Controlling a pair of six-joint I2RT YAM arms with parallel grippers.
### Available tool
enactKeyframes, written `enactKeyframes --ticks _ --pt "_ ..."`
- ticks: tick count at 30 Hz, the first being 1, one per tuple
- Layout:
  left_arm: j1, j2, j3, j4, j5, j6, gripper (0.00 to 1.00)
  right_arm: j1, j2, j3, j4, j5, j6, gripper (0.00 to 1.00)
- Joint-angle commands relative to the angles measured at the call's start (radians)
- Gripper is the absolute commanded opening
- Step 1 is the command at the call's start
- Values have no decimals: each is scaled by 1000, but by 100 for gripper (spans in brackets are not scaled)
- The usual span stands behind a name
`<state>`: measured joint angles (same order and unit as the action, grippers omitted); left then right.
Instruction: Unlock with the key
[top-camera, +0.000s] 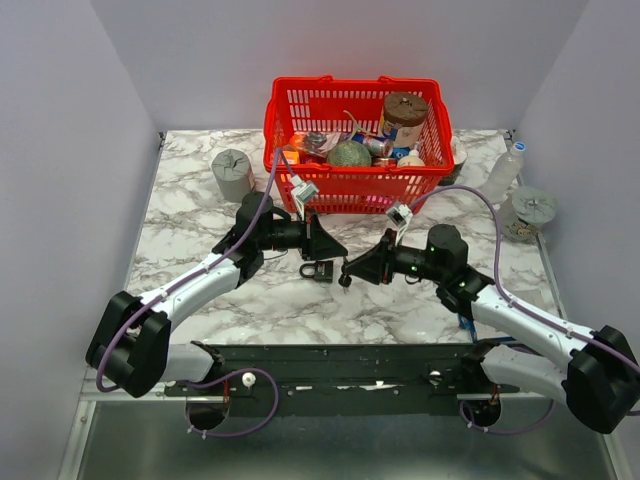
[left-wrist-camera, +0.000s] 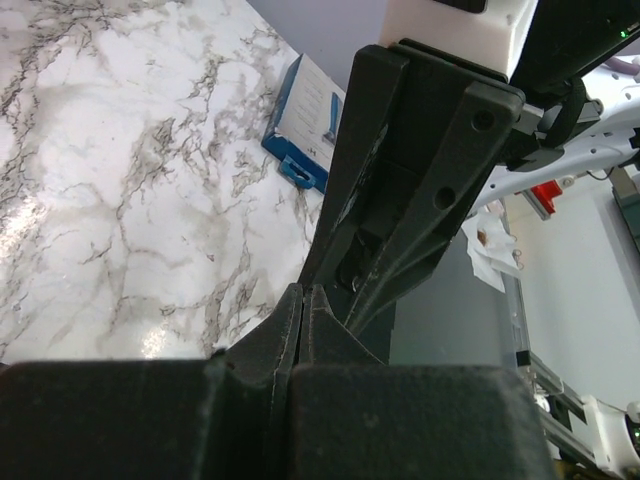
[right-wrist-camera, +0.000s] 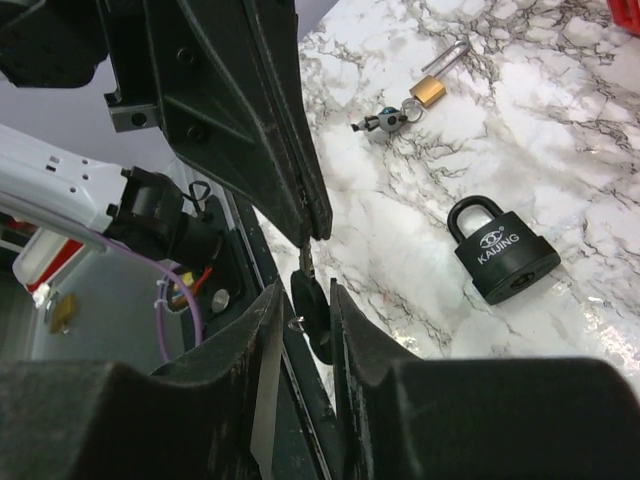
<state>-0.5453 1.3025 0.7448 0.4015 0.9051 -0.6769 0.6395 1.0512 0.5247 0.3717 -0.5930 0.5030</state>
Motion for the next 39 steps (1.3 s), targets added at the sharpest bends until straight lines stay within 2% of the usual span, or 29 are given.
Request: enactKeyframes --ticks 1,14,20,23,24,27,33,34,35,38,39 --pt "-2 -16 4 0 -37 33 0 -3 10 11 -14 -47 -27 36" --pt "-2 -16 -1 17 -25 23 0 -3 55 -5 70 -68 20 33" --pt "-2 -16 -1 19 -23 23 0 -3 55 -11 78 -61 26 24" --pt "-2 -17 1 19 -25 22 0 -3 55 -11 76 -54 23 16" --pt "-2 -19 -1 17 -25 22 0 -3 56 -11 75 -53 23 10" --pt "-2 -20 1 14 -28 25 0 -3 58 -14 75 -48 25 1" --pt "1 -17 16 -27 -34 45 2 -6 43 -26 61 39 71 1" --pt "1 -22 18 -36 -40 53 10 -11 47 -28 61 48 74 1" --pt "2 -25 19 -49 -49 63 32 -15 47 -28 61 61 74 1" --pt "2 -52 25 -122 -129 124 78 -37 67 -32 61 70 75 1" --pt "2 -71 31 -172 -196 146 83 -44 69 -32 61 70 74 1"
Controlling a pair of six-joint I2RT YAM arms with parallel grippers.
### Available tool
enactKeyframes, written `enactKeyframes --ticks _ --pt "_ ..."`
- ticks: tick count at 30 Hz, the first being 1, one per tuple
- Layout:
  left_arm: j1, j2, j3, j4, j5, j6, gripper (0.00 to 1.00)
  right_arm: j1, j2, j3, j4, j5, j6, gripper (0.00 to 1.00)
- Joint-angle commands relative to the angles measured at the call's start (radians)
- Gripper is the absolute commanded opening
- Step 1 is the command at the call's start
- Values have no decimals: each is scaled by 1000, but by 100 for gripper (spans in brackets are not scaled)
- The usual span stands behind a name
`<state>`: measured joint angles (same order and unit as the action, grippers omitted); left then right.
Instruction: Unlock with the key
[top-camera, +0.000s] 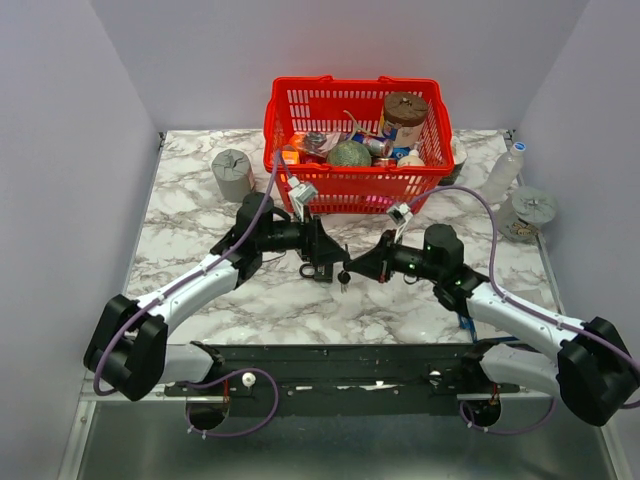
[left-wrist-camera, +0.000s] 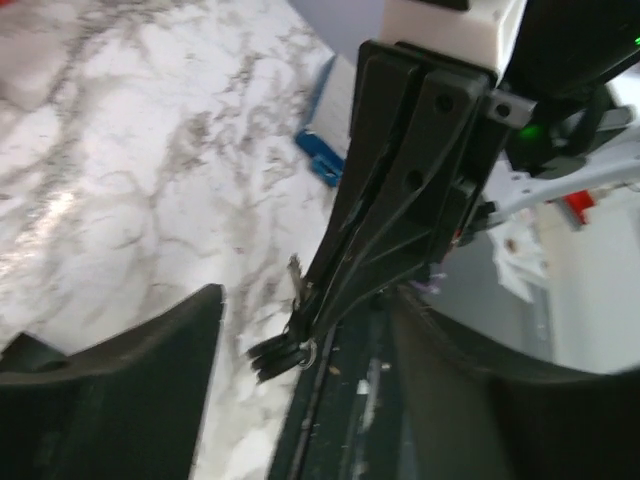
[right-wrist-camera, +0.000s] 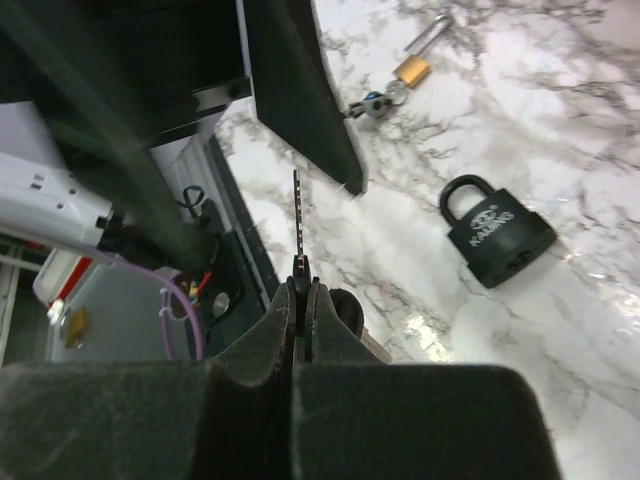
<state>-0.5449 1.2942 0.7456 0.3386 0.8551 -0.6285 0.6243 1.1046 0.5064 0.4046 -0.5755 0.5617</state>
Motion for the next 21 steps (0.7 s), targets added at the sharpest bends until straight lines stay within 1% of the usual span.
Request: enactKeyframes --ticks 1,2,3,4,5,6,7,9,11,13,14,15,16,18,19,21 --pt "3 -73 32 -136 -183 143 86 -41 15 -17 28 51 14 1" --pt "2 -84 35 -165 -233 162 93 -50 12 -23 28 55 12 1" --pt "2 -104 35 -211 -281 173 96 -57 2 -28 28 58 9 1" --pt "2 -114 32 -232 -392 188 98 -73 -6 -31 28 62 7 1" --pt "2 -125 32 -254 -440 199 99 -86 -17 -42 27 66 3 1" --pt "2 -136 37 -309 -483 211 99 -95 -40 -46 22 69 1 1" --pt "-1 -142 50 -335 -590 220 99 -119 -52 -49 7 72 0 1" --pt "-6 -156 63 -418 -689 231 99 -144 -80 -51 -25 92 -11 1" --pt "-12 -162 64 -447 -776 222 99 -181 -126 -49 -94 120 -22 1" --pt "-32 -171 52 -472 -812 196 99 -214 -173 -51 -171 192 -34 1" --pt "-39 -173 38 -472 -844 178 99 -228 -186 -57 -184 209 -46 1" --pt "-50 -176 19 -458 -847 132 99 -244 -199 -68 -188 226 -54 1" --pt "-61 -173 -26 -449 -879 107 99 -279 -210 -90 -191 230 -57 1" --pt "-82 -159 -72 -422 -904 47 99 -322 -233 -109 -193 206 -66 1" --pt "-90 -154 -112 -412 -909 -9 98 -359 -236 -120 -197 194 -71 1" --pt "-115 -136 -149 -370 -918 -60 98 -389 -242 -124 -204 160 -88 1"
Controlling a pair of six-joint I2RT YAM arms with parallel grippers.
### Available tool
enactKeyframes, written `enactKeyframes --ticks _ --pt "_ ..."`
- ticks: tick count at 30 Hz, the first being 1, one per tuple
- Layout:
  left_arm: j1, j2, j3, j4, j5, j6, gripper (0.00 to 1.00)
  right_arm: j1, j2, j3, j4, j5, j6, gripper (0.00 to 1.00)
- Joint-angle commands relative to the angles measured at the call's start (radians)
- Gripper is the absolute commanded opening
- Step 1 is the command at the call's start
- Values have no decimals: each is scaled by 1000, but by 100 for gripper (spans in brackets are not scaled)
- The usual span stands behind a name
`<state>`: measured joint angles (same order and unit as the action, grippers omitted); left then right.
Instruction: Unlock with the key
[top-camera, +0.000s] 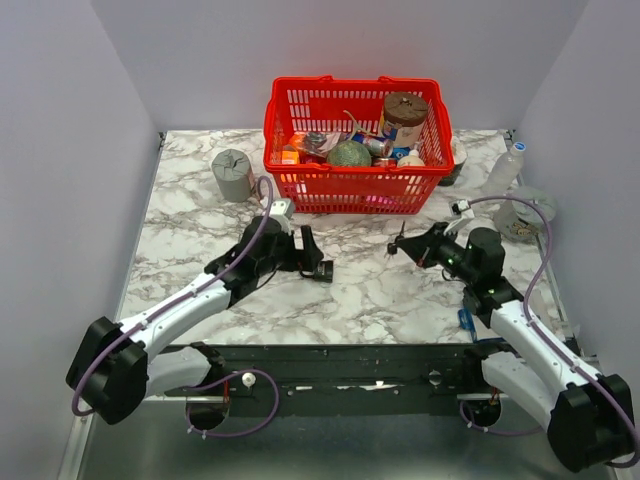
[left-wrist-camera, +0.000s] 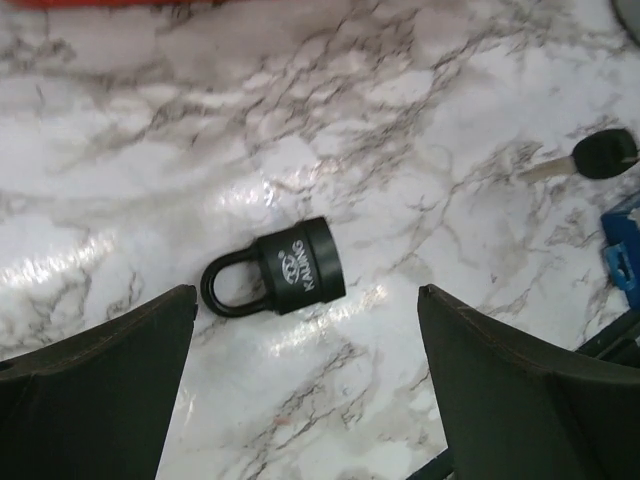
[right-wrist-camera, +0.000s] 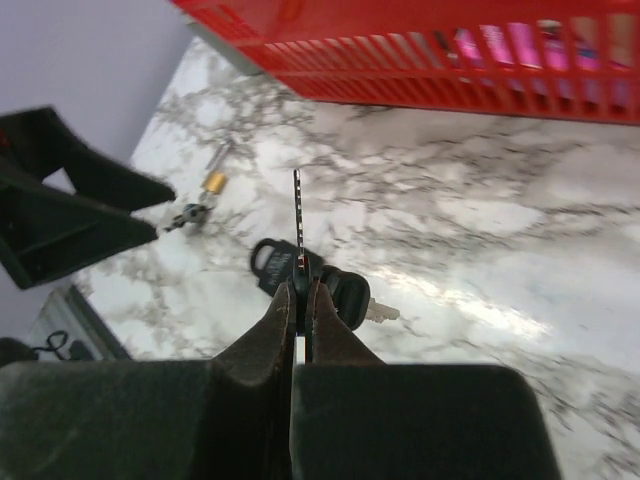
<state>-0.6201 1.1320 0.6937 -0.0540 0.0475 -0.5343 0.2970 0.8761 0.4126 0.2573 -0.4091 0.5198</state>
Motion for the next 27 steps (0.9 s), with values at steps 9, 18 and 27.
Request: enactKeyframes --ticks 9,18,27 --pt "-96 119 -169 155 -110 -319 99 -118 17 -46 -58 -43 -52 1" --pt "-136 244 -192 258 -106 -411 99 -130 -5 -66 -52 -43 -50 1" --pt "-144 356 -122 266 -133 -386 99 -131 -8 -83 -32 -43 -47 1"
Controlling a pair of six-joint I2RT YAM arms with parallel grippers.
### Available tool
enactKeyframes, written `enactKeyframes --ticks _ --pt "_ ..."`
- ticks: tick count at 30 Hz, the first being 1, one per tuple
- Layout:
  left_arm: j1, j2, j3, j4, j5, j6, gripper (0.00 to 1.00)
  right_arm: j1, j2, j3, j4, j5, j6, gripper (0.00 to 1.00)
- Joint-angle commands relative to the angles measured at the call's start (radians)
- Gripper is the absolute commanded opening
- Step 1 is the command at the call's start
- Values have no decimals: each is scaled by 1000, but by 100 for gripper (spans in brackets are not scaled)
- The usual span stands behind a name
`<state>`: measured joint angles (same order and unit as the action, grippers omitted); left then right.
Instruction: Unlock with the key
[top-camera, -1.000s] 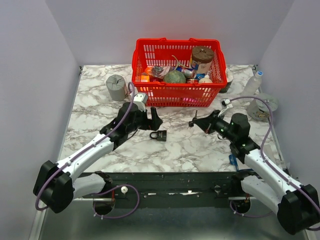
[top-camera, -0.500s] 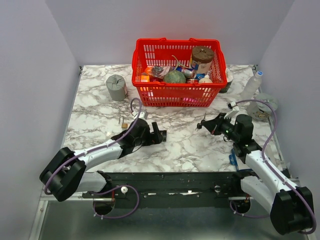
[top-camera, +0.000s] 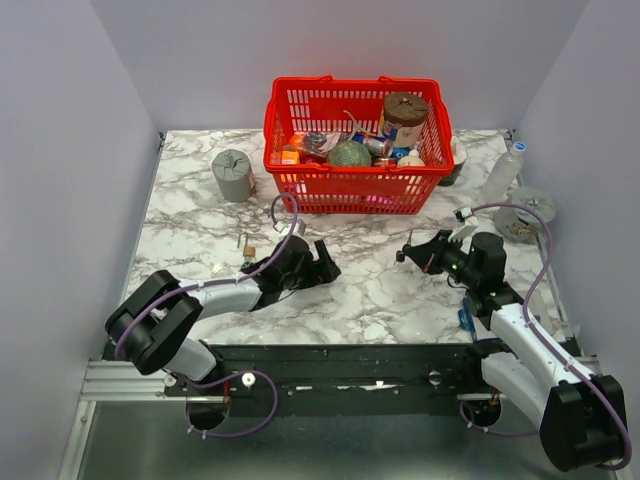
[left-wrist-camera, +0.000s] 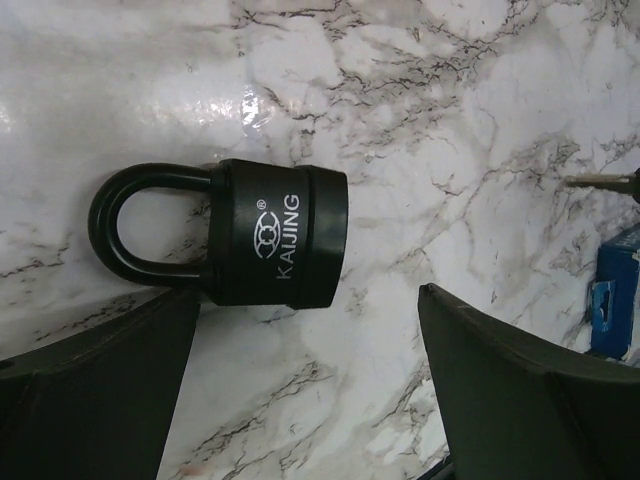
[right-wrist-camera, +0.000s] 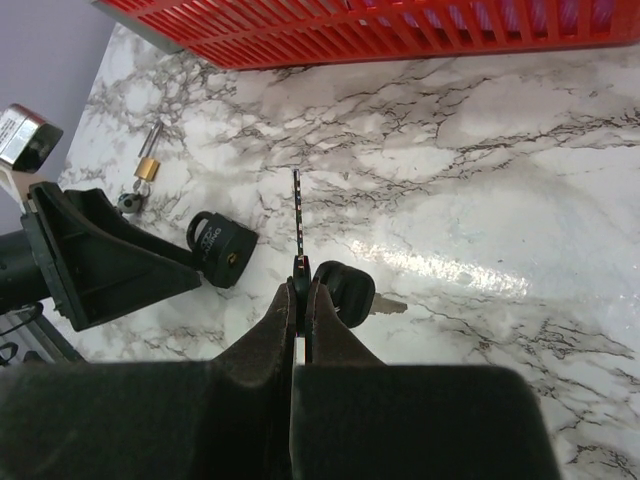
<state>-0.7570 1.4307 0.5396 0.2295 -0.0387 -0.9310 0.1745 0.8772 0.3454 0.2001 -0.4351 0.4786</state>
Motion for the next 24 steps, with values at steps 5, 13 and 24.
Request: enactKeyframes --ticks 5,13,24 --pt "-7 143 140 -59 -66 57 99 -10 14 -16 39 -19 -6 1" --pt "-7 263 316 -177 -107 178 99 -10 25 -20 45 -16 -9 1" --pt "-11 272 342 -228 -164 230 99 -10 29 -25 50 -7 -11 1"
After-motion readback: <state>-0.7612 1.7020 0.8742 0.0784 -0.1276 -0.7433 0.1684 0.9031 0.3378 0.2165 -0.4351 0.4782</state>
